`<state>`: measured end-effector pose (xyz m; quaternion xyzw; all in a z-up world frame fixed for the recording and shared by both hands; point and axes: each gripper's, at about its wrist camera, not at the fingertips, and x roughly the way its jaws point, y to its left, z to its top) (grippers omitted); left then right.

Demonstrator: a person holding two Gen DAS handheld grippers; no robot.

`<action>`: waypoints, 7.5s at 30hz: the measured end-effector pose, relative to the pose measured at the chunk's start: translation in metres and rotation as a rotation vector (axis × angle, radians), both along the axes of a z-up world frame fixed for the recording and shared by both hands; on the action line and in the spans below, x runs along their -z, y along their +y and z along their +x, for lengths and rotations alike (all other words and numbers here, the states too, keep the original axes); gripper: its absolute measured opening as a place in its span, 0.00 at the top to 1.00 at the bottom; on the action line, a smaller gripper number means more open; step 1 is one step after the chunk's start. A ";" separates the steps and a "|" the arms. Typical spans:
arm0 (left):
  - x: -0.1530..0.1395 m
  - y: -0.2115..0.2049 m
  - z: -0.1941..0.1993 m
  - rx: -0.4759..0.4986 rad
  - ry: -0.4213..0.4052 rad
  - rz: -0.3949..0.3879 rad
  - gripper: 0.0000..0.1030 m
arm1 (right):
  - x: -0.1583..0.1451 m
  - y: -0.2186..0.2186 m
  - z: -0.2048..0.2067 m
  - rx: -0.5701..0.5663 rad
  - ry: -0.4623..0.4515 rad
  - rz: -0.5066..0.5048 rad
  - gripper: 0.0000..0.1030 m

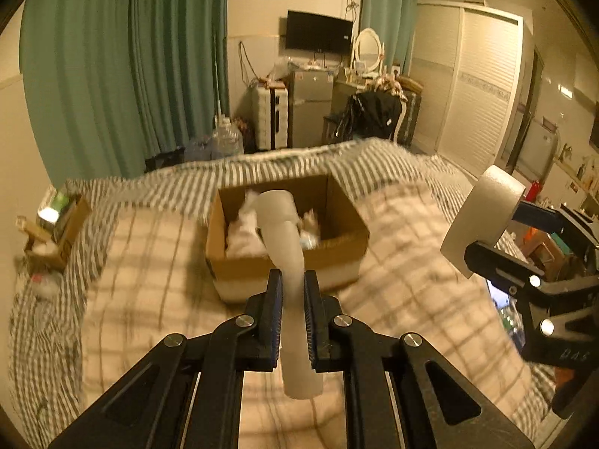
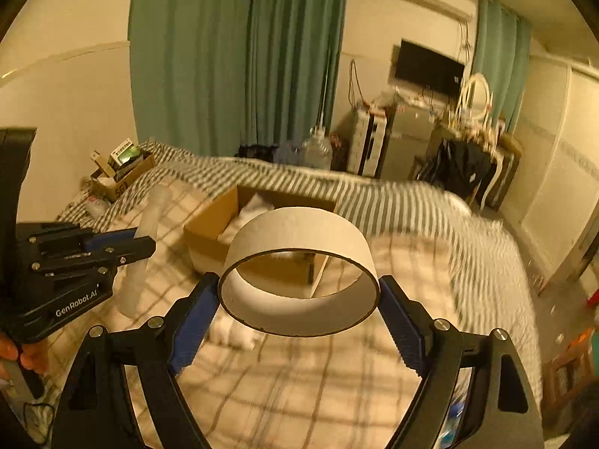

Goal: Organize objects
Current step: 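Carry the tube and tape roll into the box and open both tools, then grasp the white ceramic figurine with the right tool, then grasp the white earbud case with the left tool while the right tool holds the figurine, then carry the earbud case and figurine into the box and open both tools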

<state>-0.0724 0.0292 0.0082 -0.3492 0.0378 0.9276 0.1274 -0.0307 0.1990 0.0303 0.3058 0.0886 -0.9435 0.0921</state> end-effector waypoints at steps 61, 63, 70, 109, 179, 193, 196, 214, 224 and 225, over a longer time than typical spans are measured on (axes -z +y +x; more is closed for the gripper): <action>-0.040 -0.049 -0.078 -0.136 0.063 -0.078 0.00 | -0.067 0.014 -0.104 0.072 0.024 -0.032 0.00; -0.044 -0.057 -0.063 -0.147 0.074 -0.063 0.00 | -0.069 0.010 -0.087 0.067 0.032 -0.021 0.00; -0.036 -0.060 -0.018 -0.188 0.119 -0.046 0.00 | -0.050 -0.001 -0.045 0.059 0.024 -0.005 0.00; 0.137 -0.089 -0.036 -0.322 -0.141 -0.046 0.00 | 0.209 -0.086 -0.099 -0.102 -0.468 0.041 0.30; 0.053 -0.001 -0.006 -0.096 -0.026 0.002 0.46 | 0.046 -0.004 -0.026 0.022 -0.083 -0.048 0.35; -0.021 0.002 -0.079 -0.091 0.074 -0.002 0.46 | -0.022 -0.030 -0.105 -0.061 -0.003 -0.054 0.39; -0.020 0.001 -0.104 -0.092 0.063 -0.010 0.46 | -0.024 -0.030 -0.132 -0.066 -0.017 -0.079 0.39; 0.106 0.002 -0.214 -0.031 -0.106 -0.084 0.46 | 0.094 -0.024 -0.268 -0.044 -0.245 -0.093 0.39; 0.094 0.012 -0.197 -0.027 0.015 -0.186 0.00 | 0.091 -0.020 -0.261 -0.034 -0.184 -0.171 0.07; 0.089 0.011 -0.193 -0.022 0.017 -0.180 0.00 | 0.082 -0.016 -0.256 -0.021 -0.171 -0.180 0.07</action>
